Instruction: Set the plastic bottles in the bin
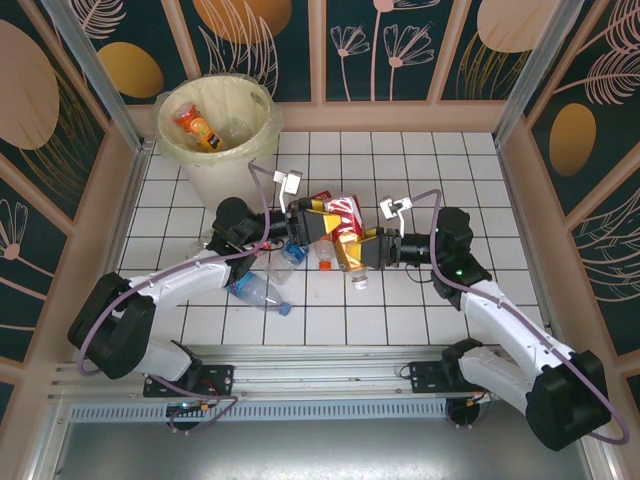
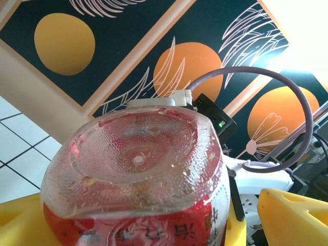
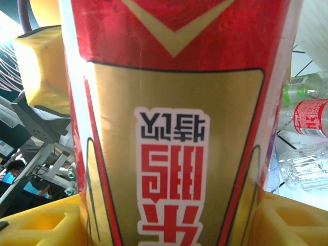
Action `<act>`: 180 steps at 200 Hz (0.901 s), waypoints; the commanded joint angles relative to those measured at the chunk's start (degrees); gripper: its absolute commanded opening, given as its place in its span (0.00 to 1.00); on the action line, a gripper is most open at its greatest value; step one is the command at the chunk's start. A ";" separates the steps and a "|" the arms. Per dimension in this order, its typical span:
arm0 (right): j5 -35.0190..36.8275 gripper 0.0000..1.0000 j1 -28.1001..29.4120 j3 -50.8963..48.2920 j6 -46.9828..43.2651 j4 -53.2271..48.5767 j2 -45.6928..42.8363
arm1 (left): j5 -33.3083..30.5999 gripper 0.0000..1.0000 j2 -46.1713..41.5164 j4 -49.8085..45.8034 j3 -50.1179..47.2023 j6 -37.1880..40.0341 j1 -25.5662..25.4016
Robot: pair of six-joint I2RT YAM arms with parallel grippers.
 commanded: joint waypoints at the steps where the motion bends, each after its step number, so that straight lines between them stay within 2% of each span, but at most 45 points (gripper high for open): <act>1: -1.22 0.65 0.46 -0.63 0.33 3.69 0.67 | 2.06 0.91 0.18 1.73 2.32 -0.13 -1.05; 53: -1.51 0.65 0.66 -0.87 0.02 3.88 1.62 | 2.59 0.83 0.73 0.34 3.91 0.45 -1.84; 113: -1.07 0.66 0.63 -1.24 -0.66 3.24 1.40 | 2.02 0.66 0.19 -0.37 4.34 0.51 -1.94; 149: -0.89 0.76 0.56 -0.74 -1.65 1.31 0.67 | 1.41 0.64 -0.77 -3.40 5.17 2.32 -1.86; 180: 0.47 0.87 0.03 -0.03 -4.33 -3.42 -2.31 | -1.01 0.62 -2.24 -13.04 7.42 7.63 -1.85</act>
